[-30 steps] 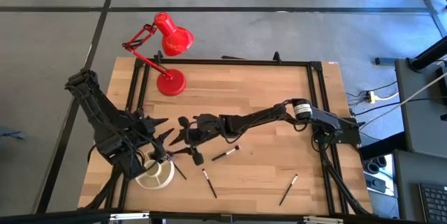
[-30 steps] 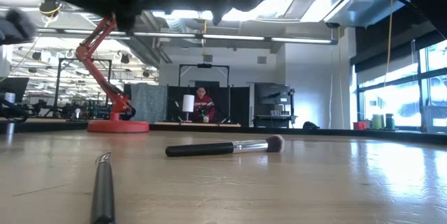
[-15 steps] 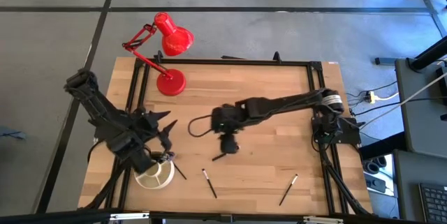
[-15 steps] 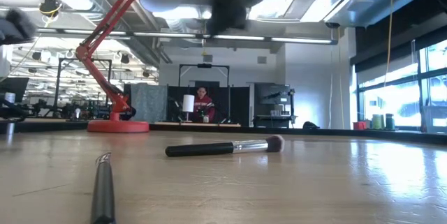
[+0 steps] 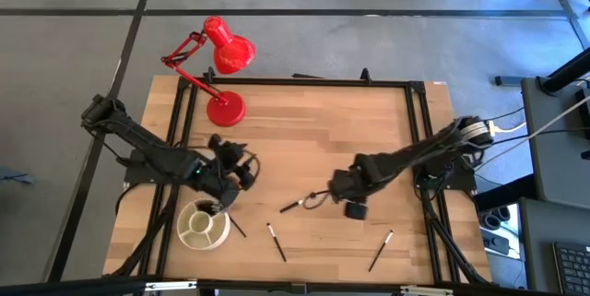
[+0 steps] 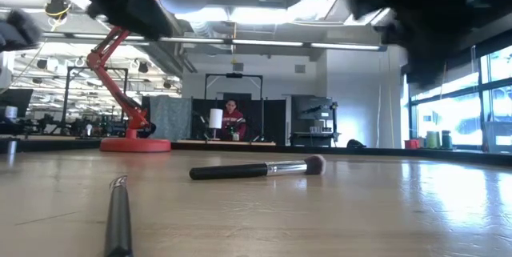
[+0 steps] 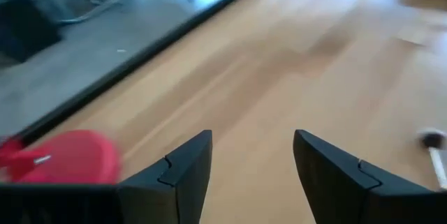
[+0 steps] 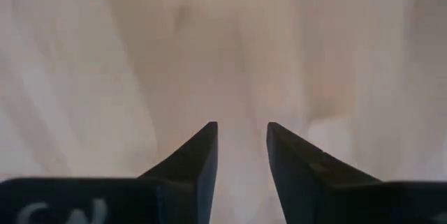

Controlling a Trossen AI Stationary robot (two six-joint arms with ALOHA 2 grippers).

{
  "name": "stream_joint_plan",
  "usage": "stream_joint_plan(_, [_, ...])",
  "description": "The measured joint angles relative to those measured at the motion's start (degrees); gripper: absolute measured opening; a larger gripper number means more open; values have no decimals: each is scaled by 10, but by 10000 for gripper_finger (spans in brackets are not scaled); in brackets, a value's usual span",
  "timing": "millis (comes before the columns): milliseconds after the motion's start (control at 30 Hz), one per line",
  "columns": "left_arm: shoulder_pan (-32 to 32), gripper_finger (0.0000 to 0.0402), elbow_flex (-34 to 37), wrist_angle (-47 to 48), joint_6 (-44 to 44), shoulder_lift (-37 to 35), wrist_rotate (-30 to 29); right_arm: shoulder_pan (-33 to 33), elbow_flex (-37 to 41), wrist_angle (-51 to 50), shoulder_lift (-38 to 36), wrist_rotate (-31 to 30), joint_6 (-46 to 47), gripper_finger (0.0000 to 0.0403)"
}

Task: Put items in baskets/containers
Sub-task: Put the black eyeshadow brush into the white organizer bin

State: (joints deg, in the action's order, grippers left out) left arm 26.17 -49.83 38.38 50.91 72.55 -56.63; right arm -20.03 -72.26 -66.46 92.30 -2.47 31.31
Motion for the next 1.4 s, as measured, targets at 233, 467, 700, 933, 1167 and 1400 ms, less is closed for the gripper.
stream_joint_plan(233, [-52, 196, 47, -188, -164, 0, 95, -59, 170, 92, -43, 128, -47, 101])
stream_joint_plan(467, [-73, 196, 63, -186, -169, 0, 106, -155, 235, 149, -34, 159, -92, 85])
stream_joint_plan(700, [-96, 196, 63, -210, -241, 0, 114, -227, 228, 175, -34, 133, -75, 85])
stream_joint_plan(933, [-123, 196, 63, -211, -272, 0, 132, -276, 228, 200, -34, 81, -94, 88])
stream_joint_plan(1167, [-141, 196, 63, -211, -287, 0, 148, -300, 228, 249, -24, 63, -110, 90])
stream_joint_plan(1400, [-141, 196, 63, -211, -314, 0, 161, -321, 224, 242, 24, 30, -135, 90])
